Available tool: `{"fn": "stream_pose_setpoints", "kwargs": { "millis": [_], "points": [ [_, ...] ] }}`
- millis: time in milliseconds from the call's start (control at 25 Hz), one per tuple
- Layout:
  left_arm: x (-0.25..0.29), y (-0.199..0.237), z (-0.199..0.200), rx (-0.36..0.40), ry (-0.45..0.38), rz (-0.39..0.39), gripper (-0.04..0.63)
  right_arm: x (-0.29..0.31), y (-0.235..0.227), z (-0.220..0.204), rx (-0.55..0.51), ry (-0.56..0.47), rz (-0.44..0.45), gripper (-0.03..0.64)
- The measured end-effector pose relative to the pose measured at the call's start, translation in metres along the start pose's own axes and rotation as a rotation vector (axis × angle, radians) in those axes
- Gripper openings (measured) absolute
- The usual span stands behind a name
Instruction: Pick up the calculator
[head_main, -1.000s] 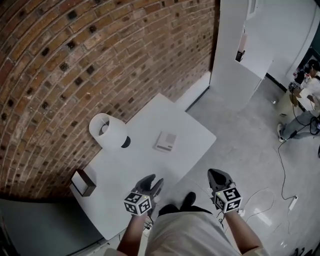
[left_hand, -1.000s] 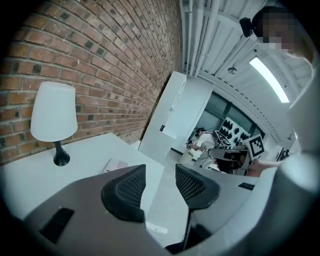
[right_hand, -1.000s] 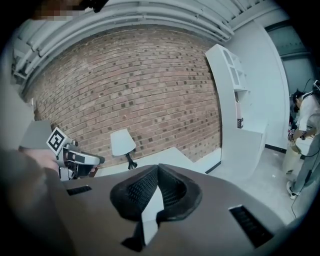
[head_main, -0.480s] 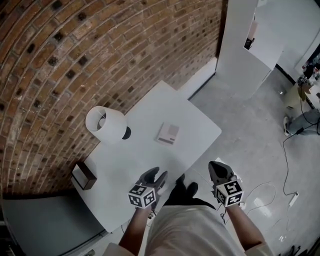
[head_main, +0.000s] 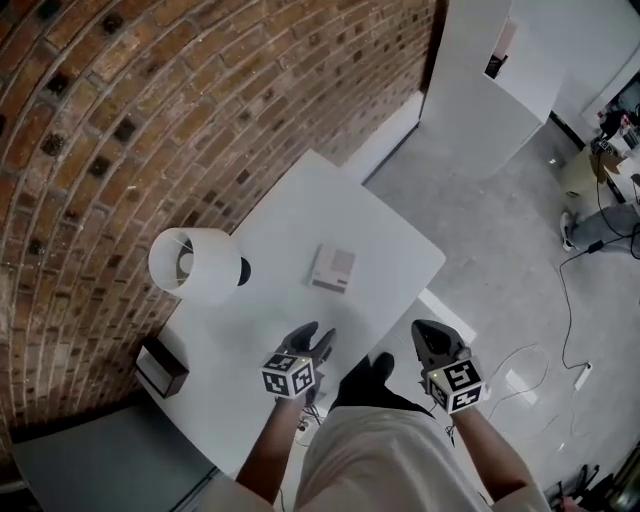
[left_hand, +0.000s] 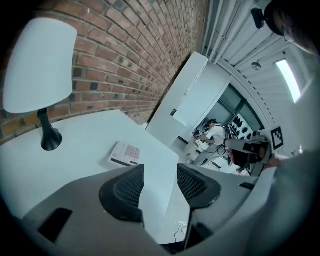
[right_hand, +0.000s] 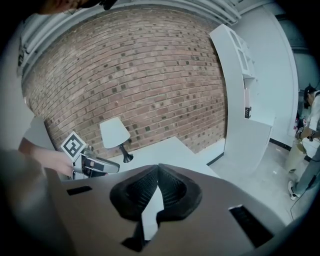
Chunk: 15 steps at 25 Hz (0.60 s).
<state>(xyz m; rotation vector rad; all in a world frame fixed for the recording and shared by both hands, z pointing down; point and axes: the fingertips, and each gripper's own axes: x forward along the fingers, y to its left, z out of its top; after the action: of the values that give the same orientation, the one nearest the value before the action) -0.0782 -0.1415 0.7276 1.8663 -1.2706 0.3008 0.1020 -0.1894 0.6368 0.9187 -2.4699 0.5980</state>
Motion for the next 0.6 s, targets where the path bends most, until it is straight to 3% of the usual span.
{"fn": "stream_pose_setpoints", "kwargs": {
  "millis": [240, 600],
  "points": [
    [0.045, 0.045, -0.014, -0.089, 0.078, 0.008, 0.232, 0.023, -0.003, 0.001, -0.009, 0.035, -0.015, 0.012],
    [0.098, 0.099, -0.036, -0.296, 0.157, 0.036, 0.239, 0.048, -0.012, -0.008, 0.018, 0.092, -0.028, 0.012]
  ]
}}
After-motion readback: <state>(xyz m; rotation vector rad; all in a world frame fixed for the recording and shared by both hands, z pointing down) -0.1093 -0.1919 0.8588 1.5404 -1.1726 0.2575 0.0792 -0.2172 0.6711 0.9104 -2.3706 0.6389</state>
